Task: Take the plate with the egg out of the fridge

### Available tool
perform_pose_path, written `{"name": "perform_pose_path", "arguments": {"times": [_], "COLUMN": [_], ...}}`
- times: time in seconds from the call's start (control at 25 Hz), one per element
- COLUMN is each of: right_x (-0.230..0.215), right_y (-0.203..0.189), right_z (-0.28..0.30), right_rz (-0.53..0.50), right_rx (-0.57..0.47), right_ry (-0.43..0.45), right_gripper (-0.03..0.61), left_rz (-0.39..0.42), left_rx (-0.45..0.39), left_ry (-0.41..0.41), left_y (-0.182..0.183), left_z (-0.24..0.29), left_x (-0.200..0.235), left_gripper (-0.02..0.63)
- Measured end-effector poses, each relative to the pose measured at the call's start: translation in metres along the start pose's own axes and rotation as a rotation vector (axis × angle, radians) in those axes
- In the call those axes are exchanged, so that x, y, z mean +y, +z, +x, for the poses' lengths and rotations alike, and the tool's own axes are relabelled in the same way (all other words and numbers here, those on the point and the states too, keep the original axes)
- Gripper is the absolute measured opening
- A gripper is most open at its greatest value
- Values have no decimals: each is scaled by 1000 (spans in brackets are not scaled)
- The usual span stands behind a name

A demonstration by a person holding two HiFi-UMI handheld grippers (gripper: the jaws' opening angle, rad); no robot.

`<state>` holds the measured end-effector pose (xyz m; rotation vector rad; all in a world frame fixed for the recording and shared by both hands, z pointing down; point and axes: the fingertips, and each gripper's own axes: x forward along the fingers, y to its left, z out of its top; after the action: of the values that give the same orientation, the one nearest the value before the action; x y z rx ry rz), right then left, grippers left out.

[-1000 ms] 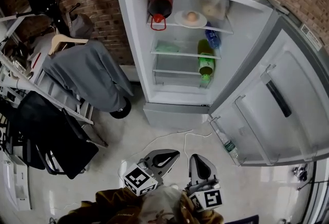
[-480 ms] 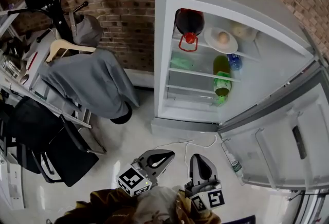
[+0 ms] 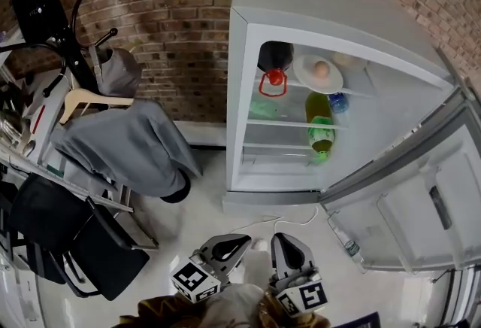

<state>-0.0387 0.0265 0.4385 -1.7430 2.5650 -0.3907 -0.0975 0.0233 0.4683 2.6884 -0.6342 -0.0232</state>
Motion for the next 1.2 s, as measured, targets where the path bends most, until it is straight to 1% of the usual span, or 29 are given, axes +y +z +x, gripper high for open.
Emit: {"name": "perform_pose_path", "arguments": {"times": [0.24, 0.36, 0.48, 0.72, 0.8, 0.96, 1.04, 1.2], "right_x": [-6, -18, -28, -47, -55, -71, -77, -89], "right_y": [17, 23, 32, 56, 61, 71, 86, 103], "right_z": [8, 13, 19, 40, 48, 53, 59, 68], "right_rz": [-35, -33, -47, -88, -109, -114, -154, -303], "right_rx": [-44, -56, -64, -114, -123, -149, -182, -213], "right_ry": [8, -4, -5, 16, 8, -31, -55, -94], "right_gripper": [6, 6, 6, 6, 6, 7, 8, 8], "left_rz": [-3, 12, 27, 57, 67, 69, 84, 95], "left_rx": [-10, -16, -4, -2, 1, 7, 7, 9], "left_ry": [7, 3, -6, -7, -8, -19, -34, -47], "left_y": [8, 17, 24, 39, 44, 46, 50, 53], "left_z": [9, 20, 34, 59, 67, 81, 90, 99], "left_x": [7, 12, 12, 24, 31, 32, 30, 32], "left_gripper": [-5, -5, -5, -5, -5, -5, -5, -5]}}
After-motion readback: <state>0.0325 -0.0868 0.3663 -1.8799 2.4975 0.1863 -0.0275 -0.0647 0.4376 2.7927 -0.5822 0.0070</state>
